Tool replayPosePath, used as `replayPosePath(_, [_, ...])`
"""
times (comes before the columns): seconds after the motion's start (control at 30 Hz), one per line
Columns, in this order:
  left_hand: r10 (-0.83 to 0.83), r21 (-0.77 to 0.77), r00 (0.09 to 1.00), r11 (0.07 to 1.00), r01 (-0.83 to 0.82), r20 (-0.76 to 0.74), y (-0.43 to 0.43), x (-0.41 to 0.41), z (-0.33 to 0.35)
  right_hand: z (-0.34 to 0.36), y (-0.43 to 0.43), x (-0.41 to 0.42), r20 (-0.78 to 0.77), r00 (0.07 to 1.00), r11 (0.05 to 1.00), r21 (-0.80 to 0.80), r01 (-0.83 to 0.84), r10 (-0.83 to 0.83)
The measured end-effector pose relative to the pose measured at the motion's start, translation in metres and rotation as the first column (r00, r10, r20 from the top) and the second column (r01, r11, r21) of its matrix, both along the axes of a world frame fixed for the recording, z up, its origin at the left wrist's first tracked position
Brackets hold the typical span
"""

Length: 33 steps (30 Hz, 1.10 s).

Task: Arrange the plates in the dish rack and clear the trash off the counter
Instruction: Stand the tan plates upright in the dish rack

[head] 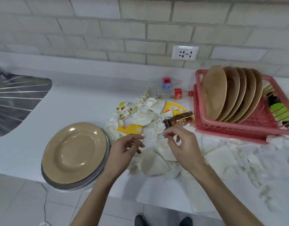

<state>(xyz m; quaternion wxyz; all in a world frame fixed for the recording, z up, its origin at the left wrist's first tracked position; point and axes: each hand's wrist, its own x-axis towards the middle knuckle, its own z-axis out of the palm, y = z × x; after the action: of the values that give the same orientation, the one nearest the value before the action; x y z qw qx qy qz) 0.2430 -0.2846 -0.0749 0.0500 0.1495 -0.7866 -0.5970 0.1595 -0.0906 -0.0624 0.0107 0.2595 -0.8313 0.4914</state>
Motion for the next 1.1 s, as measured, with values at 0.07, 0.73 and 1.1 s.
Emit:
replayPosePath(0.07, [0.074, -0.045, 0.997, 0.996, -0.074, 0.007, -0.027, 0.010, -0.004, -0.014, -0.037, 0.012, 0.144, 0.984, 0.993, 0.048, -0.110, 0.102])
replayPosePath(0.73, [0.420, -0.624, 0.898, 0.740, -0.252, 0.135, -0.239, 0.042, -0.045, -0.053, -0.152, 0.046, 0.433, 0.885, 0.838, 0.407, -0.363, 0.172])
replayPosePath(1.1, [0.390, -0.357, 0.918, 0.849, -0.390, -0.076, -0.234, 0.043, -0.005, -0.051, -0.156, 0.055, 0.499, 0.856, 0.870, 0.354, -0.344, 0.135])
